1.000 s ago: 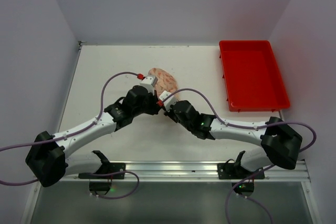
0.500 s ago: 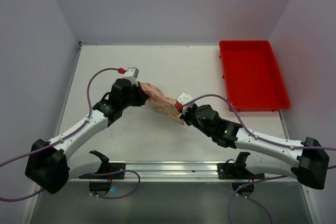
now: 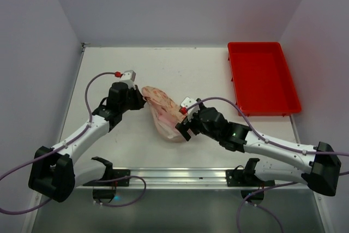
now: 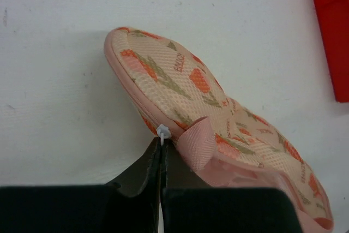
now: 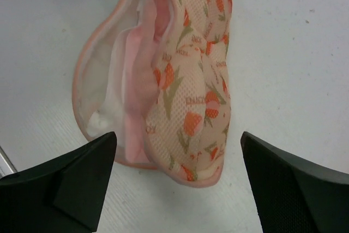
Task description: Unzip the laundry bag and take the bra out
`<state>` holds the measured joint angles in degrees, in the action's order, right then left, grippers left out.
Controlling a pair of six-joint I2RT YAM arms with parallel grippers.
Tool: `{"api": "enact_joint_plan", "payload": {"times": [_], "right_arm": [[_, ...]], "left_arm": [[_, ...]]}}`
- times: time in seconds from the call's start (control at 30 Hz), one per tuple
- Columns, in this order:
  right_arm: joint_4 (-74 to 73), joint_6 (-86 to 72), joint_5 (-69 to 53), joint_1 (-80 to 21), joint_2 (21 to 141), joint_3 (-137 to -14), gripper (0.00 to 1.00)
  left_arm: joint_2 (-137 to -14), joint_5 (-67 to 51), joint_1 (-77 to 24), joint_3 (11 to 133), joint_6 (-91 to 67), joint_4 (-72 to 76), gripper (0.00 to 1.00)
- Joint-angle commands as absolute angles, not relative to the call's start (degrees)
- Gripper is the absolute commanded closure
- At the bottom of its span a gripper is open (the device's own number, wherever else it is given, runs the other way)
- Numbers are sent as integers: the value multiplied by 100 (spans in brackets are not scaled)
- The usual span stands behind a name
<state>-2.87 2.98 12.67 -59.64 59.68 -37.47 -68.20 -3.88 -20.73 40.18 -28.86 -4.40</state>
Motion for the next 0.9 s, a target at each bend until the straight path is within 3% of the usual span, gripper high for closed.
{"api": "enact_joint_plan", "payload": {"times": [0.0,0.33,0.8,0.87], "right_arm": [[-667,123,809,-5994,6231,-4490,1],[-317,141,913,-6292,8146,-5835,1],[868,360,2522,-6486,9570,-5546,1],[993,413,2654,-6486,9763,-5537,8]], "left_arm": [[-6321,-765,-2301,3605,-2856,175,100],[-6082,-580,-3208,2707,-3559,756,100],[-6012,-879,-3234,2681,-3630,870,100],[-5951,-914,-3243,2681,-3612,853,100]]}}
